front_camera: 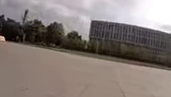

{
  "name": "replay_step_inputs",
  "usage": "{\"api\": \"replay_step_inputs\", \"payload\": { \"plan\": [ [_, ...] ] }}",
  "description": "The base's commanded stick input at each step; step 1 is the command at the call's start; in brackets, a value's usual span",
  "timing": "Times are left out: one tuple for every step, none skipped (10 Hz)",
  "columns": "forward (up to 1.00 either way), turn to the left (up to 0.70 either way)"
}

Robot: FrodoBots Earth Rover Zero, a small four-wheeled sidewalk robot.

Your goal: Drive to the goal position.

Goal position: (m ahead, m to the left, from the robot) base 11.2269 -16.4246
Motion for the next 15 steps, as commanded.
{"api": "replay_step_inputs", "payload": {
  "plan": [
    [1.00, -0.38],
    [1.00, -0.38],
    [1.00, -0.38],
    [1.00, -0.38],
    [1.00, -0.38],
    [1.00, -0.38],
    [1.00, -0.38],
    [1.00, -0.38],
    [1.00, -0.38],
    [1.00, -0.38],
    [1.00, -0.38],
    [1.00, -0.38],
    [1.00, -0.38],
    [1.00, -0.38],
    [1.00, -0.38]
  ]
}}
